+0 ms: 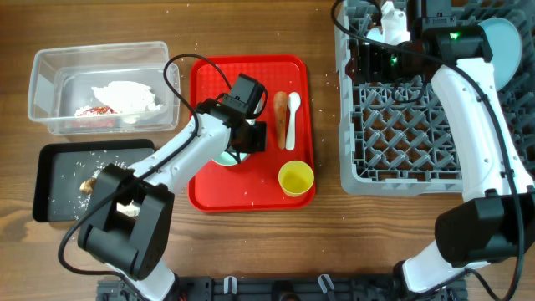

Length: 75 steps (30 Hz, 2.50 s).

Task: Sort waste into correct bins and load items into the dishwasher rack
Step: 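Bring the emptied green bowl back and set it on the red tray, then reach the right gripper to the green bowl and grip its rim, then lift the green bowl right and carry it over the dish rack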

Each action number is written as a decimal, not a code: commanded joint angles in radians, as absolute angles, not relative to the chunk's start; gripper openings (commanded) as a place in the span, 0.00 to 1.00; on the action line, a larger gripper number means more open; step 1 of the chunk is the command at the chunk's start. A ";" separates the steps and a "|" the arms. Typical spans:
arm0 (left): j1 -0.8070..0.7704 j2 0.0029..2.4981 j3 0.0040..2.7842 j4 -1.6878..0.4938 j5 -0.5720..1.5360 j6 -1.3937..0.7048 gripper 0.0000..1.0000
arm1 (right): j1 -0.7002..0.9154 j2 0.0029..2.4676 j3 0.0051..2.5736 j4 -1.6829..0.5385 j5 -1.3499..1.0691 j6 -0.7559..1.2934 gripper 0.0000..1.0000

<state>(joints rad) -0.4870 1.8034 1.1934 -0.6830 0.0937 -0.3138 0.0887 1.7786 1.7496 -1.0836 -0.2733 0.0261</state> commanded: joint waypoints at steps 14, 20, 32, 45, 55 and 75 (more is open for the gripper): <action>-0.294 1.671 1.613 -1.027 0.072 -0.519 1.00 | 0.156 1.777 1.740 -0.967 -0.410 0.115 0.74; -0.026 1.609 1.620 -1.171 0.096 -0.501 1.00 | 0.356 1.781 1.643 -0.843 -0.318 0.239 0.70; 0.128 1.613 1.619 -1.255 0.091 -0.501 1.00 | 0.620 1.996 1.546 -0.718 -0.112 0.509 0.61; 0.128 1.614 1.593 -1.251 0.080 -0.502 1.00 | 0.622 2.130 1.546 -0.686 -0.189 0.526 0.36; 0.128 1.614 1.590 -1.250 0.080 -0.502 1.00 | 0.621 2.170 1.546 -0.661 -0.204 0.554 0.04; 0.127 1.614 1.590 -1.239 0.081 -0.502 1.00 | 0.242 1.637 1.644 -1.079 0.785 0.461 0.04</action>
